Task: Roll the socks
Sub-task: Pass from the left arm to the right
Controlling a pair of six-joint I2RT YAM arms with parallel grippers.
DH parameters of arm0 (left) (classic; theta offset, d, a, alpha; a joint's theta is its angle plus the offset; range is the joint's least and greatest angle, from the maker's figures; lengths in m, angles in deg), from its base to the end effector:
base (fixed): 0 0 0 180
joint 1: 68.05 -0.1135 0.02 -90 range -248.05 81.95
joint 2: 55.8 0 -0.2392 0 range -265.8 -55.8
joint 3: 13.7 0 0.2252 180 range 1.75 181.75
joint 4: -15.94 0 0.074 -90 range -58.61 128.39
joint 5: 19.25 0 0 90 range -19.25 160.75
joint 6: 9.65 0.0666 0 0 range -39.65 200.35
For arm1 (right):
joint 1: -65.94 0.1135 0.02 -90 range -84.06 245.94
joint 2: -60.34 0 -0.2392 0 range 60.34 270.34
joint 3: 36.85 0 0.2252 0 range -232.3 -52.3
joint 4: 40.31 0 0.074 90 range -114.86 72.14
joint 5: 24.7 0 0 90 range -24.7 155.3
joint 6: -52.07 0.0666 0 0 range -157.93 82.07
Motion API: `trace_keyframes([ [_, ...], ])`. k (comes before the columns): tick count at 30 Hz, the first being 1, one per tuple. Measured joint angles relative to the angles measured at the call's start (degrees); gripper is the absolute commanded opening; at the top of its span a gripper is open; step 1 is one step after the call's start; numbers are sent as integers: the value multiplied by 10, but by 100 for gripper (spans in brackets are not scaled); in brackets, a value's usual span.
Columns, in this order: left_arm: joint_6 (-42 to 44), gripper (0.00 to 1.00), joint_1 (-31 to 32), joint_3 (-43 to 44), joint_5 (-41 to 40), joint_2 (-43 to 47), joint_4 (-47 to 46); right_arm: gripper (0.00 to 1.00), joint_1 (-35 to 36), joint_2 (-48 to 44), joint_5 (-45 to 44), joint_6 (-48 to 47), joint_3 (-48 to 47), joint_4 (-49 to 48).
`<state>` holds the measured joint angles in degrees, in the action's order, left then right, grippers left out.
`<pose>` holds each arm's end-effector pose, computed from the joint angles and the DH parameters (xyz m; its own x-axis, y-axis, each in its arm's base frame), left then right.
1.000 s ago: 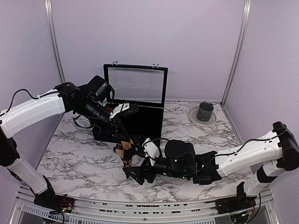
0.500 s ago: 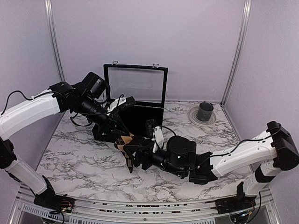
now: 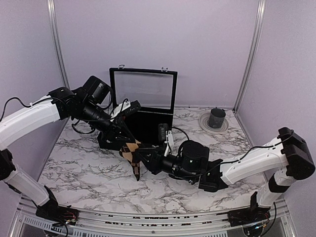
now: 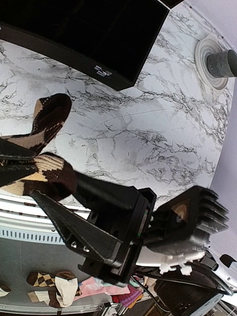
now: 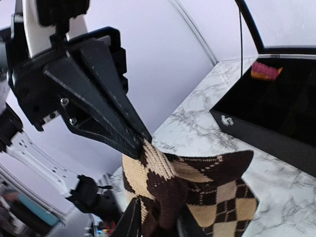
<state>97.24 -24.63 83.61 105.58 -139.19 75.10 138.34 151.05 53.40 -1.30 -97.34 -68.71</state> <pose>0.1930 -0.2350 0.3139 -0.2447 0.5599 -0.7916 0.9692 0.1642 -0.1835 0.1209 0.3358 0.2349 -0.5270 0.2694 -0.8060 -0.6928 0.4132 0.5911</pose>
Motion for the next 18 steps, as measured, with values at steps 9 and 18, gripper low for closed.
trace_keyframes([
  [9, 13, 83, -47, -58, -12, 48, -6, 0, -30, -22, 132, -7, -64, 74],
  [18, 85, 83, -147, -133, -3, 163, -5, 0, -36, -18, 294, -28, -223, 241],
])
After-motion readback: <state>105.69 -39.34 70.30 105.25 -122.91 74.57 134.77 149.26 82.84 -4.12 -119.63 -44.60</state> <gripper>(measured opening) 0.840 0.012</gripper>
